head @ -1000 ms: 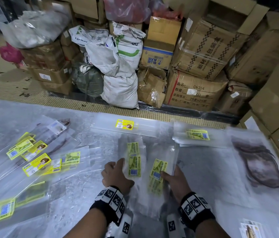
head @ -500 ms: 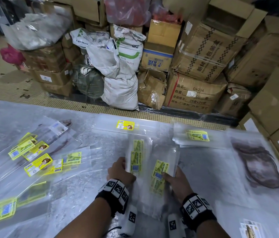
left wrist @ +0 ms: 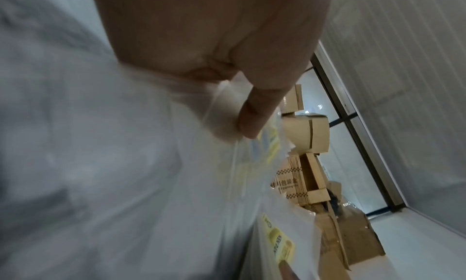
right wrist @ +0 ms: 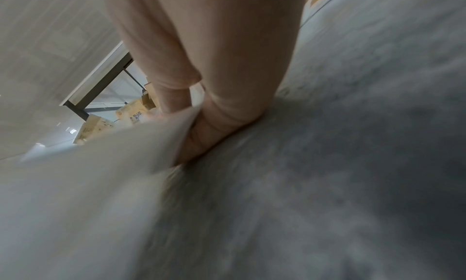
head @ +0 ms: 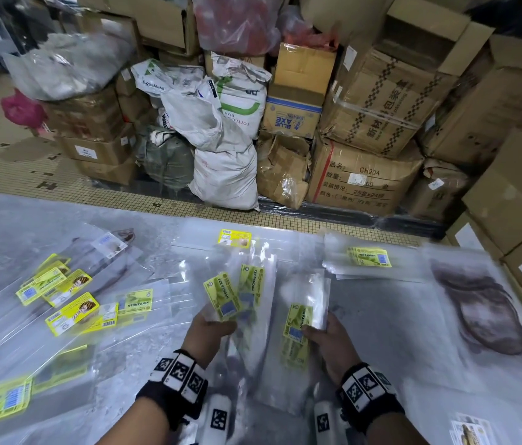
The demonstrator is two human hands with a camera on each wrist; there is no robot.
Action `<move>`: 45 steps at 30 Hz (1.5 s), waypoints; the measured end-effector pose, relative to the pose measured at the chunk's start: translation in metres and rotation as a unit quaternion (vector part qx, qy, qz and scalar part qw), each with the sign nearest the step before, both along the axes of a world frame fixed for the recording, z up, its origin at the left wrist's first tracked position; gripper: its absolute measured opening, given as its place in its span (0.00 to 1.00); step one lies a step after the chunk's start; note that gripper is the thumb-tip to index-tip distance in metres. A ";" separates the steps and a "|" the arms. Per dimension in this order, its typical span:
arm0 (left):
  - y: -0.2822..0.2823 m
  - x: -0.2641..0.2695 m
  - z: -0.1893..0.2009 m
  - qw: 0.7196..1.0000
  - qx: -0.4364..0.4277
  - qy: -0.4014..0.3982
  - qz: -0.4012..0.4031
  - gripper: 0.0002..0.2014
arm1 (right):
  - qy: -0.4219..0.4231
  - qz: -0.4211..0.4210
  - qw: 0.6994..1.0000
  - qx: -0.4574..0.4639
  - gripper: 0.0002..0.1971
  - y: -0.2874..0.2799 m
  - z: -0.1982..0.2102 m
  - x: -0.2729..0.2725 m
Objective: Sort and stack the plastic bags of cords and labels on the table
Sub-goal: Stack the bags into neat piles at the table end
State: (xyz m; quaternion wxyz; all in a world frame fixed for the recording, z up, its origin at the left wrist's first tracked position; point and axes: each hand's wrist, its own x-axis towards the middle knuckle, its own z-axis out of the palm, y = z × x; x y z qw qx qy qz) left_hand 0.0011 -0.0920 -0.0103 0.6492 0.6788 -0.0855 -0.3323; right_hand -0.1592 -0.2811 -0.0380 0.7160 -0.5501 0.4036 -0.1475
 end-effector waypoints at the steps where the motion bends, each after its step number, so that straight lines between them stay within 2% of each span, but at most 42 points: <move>1: 0.002 -0.001 0.003 1.000 -0.009 0.005 -0.007 0.25 | -0.004 0.000 1.000 0.005 0.16 0.000 0.001 0.000; 3: 0.006 -0.002 0.003 0.999 -0.022 0.024 -0.006 0.25 | -0.009 0.002 1.000 0.007 0.15 0.003 0.006 0.002; 6: 0.010 -0.007 0.007 0.997 -0.043 0.063 0.004 0.18 | 0.001 0.000 1.000 -0.004 0.18 0.004 0.010 0.005; 10: 0.017 -0.011 0.011 0.994 -0.098 0.046 -0.007 0.32 | 0.024 0.008 1.000 -0.009 0.25 0.008 0.017 0.015; 12: 0.020 -0.010 0.010 0.994 -0.102 0.046 -0.019 0.35 | 0.011 0.019 1.000 0.008 0.23 0.013 0.025 0.021; 14: 0.022 -0.009 0.011 0.997 -0.069 0.012 -0.032 0.28 | -0.005 0.035 0.999 0.017 0.21 0.025 0.036 0.030; 16: 0.023 -0.008 0.013 0.998 -0.038 -0.026 -0.037 0.19 | -0.031 0.054 0.998 0.026 0.23 0.038 0.045 0.042; 20: 0.029 -0.002 0.019 0.999 0.001 -0.039 -0.005 0.06 | -0.040 0.022 0.997 0.067 0.21 0.061 0.047 0.066; 22: 0.036 0.002 0.023 0.999 -0.005 -0.042 0.002 0.09 | -0.046 0.012 0.996 0.074 0.17 0.074 0.050 0.075; 24: 0.046 0.008 0.025 0.998 -0.020 -0.052 0.004 0.18 | -0.039 -0.003 0.997 0.066 0.09 0.089 0.053 0.084; 25: 0.051 0.011 0.026 0.998 -0.027 -0.058 0.010 0.21 | -0.034 -0.011 0.998 0.058 0.12 0.097 0.051 0.088; 27: 0.061 0.018 0.029 0.996 -0.031 -0.080 0.009 0.21 | -0.019 0.029 0.999 0.029 0.22 0.112 0.052 0.095; 30: 0.075 0.028 0.031 0.994 -0.048 -0.095 0.020 0.27 | 0.013 0.120 0.992 -0.044 0.18 0.128 0.050 0.104; 33: 0.088 0.040 0.024 0.994 -0.073 -0.072 0.023 0.34 | 0.017 0.129 0.991 -0.045 0.26 0.143 0.050 0.116; 36: 0.096 0.051 0.024 0.997 -0.072 -0.038 0.008 0.28 | -0.012 0.099 0.995 -0.017 0.27 0.154 0.056 0.128; 38: 0.100 0.055 0.028 0.996 -0.076 -0.040 0.008 0.23 | -0.018 0.070 0.997 -0.002 0.24 0.158 0.058 0.133; 40: 0.104 0.056 0.032 0.995 -0.074 -0.059 0.030 0.22 | -0.004 0.070 0.997 0.009 0.19 0.164 0.055 0.137; 42: 0.108 0.058 0.029 0.995 -0.064 -0.059 0.058 0.21 | 0.006 0.102 0.995 0.002 0.19 0.172 0.052 0.140; 45: 0.115 0.060 0.023 0.997 -0.064 -0.020 0.042 0.20 | -0.004 0.162 0.986 -0.037 0.18 0.179 0.058 0.140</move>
